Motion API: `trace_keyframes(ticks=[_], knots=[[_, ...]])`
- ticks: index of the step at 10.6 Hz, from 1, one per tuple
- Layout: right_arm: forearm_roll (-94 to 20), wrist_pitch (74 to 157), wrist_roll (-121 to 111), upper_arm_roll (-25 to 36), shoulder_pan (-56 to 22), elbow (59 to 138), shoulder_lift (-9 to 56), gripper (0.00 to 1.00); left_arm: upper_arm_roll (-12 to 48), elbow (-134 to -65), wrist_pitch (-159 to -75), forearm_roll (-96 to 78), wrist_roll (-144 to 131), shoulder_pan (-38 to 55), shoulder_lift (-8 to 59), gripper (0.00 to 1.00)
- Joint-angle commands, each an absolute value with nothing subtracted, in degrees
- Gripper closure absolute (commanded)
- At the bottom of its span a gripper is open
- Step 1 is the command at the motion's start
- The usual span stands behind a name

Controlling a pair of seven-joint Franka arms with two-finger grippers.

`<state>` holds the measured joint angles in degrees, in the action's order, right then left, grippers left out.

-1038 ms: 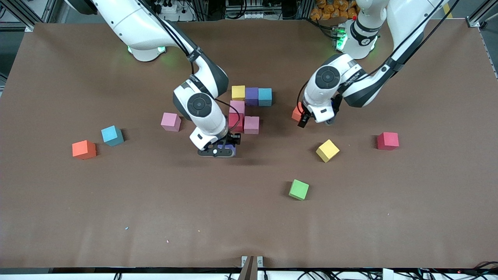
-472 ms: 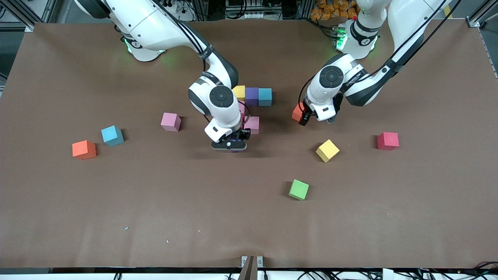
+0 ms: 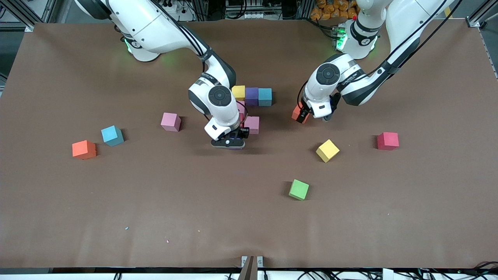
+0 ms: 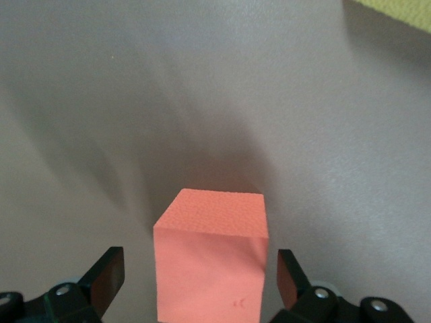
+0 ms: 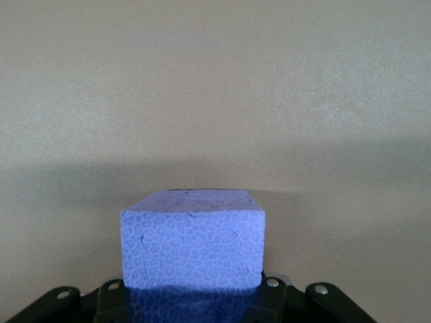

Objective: Arrange 11 blocks into digit 3
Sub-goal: 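Grasp the orange block with the left gripper while the right gripper holds purple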

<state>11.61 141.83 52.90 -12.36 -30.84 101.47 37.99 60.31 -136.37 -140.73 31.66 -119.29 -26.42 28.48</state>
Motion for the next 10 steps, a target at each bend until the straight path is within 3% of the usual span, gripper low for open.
trace_keyframes(ticks=[1, 3, 4, 6, 7, 9, 10], knots=[[12.75, 141.59, 55.72, -12.66, -30.94, 102.48, 37.26, 1.00, 60.21, -136.85, -141.94, 36.10, -119.53, -26.89, 30.58, 0.00], [12.66, 141.77, 55.99, -12.74, -30.94, 103.09, 37.18, 1.00, 59.24, -136.67, -141.94, 38.32, -119.53, -26.72, 31.72, 0.01], [12.66, 141.85, 56.60, -12.83, -31.02, 103.18, 37.26, 1.00, 59.06, -136.58, -141.94, 38.32, -119.53, -26.72, 31.73, 0.15], [12.66, 142.03, 56.78, -13.09, -31.03, 103.71, 37.09, 1.00, 58.97, -136.15, -141.94, 38.32, -120.40, -26.72, 31.73, 0.77], [12.66, 142.47, 56.86, -13.27, -30.94, 104.23, 37.00, 1.00, 58.97, -135.36, -141.86, 38.32, -122.50, -26.63, 31.73, 0.86], [12.57, 142.56, 58.00, -13.62, -30.94, 104.33, 36.91, 1.00, 58.97, -133.60, -141.86, 38.14, -127.34, -26.02, 31.82, 0.87], [12.57, 142.82, 58.36, -13.62, -30.94, 104.41, 36.83, 1.00, 58.97, -132.55, -141.86, 37.36, -127.53, -25.32, 31.90, 0.98]])
